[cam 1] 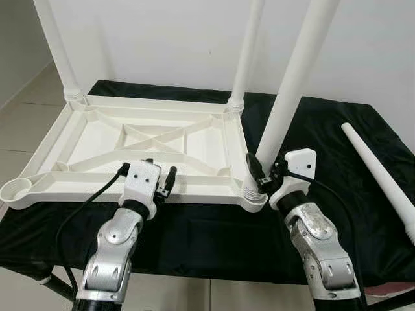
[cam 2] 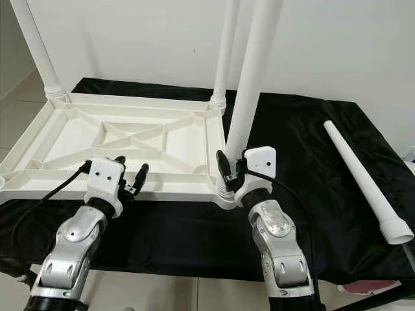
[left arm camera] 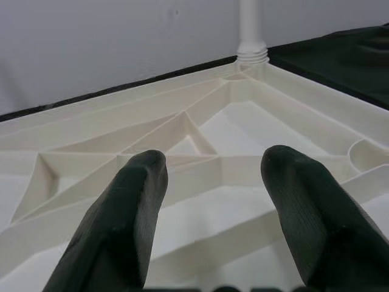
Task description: Building children table
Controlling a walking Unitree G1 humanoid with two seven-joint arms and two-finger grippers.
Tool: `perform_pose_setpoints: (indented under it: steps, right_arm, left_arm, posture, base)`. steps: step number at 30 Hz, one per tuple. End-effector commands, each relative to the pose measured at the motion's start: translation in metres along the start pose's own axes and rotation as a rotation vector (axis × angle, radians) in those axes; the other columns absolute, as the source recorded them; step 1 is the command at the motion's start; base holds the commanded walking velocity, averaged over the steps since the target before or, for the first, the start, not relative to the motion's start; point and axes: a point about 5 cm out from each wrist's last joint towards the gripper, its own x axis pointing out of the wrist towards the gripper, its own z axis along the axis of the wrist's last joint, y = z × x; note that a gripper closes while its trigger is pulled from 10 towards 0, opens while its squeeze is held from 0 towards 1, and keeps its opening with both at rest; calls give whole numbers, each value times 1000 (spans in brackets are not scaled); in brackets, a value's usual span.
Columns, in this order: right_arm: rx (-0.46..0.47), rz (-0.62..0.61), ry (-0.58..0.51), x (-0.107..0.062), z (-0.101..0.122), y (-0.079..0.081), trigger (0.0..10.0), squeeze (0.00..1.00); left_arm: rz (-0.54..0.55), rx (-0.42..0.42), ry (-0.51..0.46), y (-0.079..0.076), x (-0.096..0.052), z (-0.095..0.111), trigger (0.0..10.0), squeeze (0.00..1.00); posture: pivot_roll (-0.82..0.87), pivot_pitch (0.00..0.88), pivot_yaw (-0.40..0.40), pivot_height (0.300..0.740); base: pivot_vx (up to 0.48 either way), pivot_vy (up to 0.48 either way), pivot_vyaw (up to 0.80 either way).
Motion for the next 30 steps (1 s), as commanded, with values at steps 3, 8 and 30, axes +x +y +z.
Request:
perform_pose_setpoints:
  steps: [3, 8, 30]
  right_arm:
    - [4, -3, -7, 3, 1, -5, 10000, 0]
    - [-1, 4, -12, 6, 3, -5, 10000, 0]
    - [-14, -69, -1, -12, 4, -12, 10000, 0]
  left_arm:
    - [-384, 82, 51, -25, 10, 0, 10000, 0]
    - [-718, 170, 194, -45, 22, -12, 10000, 0]
    - [-957, 244, 242, -70, 63, -11, 10000, 0]
  posture:
    - [73, 62, -77, 740]
    - [54, 63, -64, 740]
    - [-20, 100, -9, 740]
  base:
    - [0, 0, 0]
    - [0, 0, 0]
    - [0, 0, 0]
